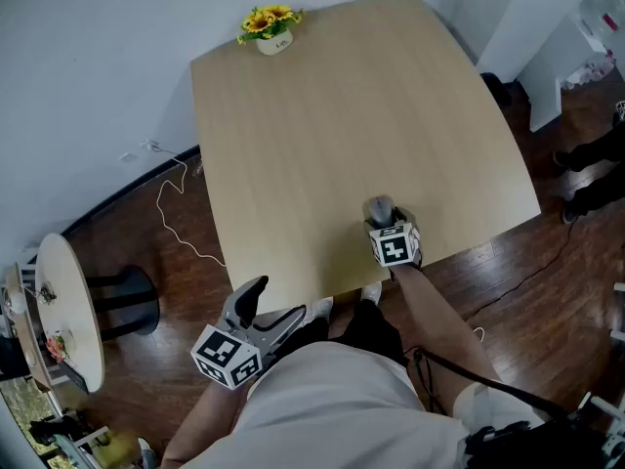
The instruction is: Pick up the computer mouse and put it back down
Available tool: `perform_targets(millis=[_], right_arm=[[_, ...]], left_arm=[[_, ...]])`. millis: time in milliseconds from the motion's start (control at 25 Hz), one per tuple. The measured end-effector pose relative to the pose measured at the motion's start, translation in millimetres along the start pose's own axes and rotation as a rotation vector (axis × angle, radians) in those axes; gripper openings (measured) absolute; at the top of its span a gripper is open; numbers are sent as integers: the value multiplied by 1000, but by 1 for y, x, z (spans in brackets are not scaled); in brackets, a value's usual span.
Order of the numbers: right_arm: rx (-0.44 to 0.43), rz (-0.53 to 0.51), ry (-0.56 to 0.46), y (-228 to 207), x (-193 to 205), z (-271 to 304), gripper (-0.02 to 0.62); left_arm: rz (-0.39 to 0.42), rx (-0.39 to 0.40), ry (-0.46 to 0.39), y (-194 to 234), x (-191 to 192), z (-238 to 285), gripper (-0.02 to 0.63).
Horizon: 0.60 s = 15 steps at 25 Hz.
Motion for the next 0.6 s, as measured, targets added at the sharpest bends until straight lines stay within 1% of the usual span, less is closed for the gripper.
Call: perform_targets(millis=[80, 120, 160, 360, 600], right_arm=[[32, -14, -19, -5, -5, 0, 369], [42, -15, -23, -6, -6, 1, 347], [48, -14, -23, -8, -7, 1, 302], [38, -16, 18, -9, -6, 4, 298], [14, -33, 29, -7, -11, -6, 296]], left_arm=[[-6, -9, -1, 1, 0, 8, 357], [-9, -13, 0, 1, 0, 12, 356], [-14, -17, 2, 1, 0, 14, 357], [-9, -21, -4, -3, -1, 20, 357], [6, -5, -32, 5, -6, 15, 356]])
Point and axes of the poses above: the fingertips, and each gripper's own axes: z forward along the fingers, y to its left, x out of its underside, the point moved 5 cm from there along -z, backward along the fingers, and after that the axes turned 13 degrees about z, right-handed, at the moved point
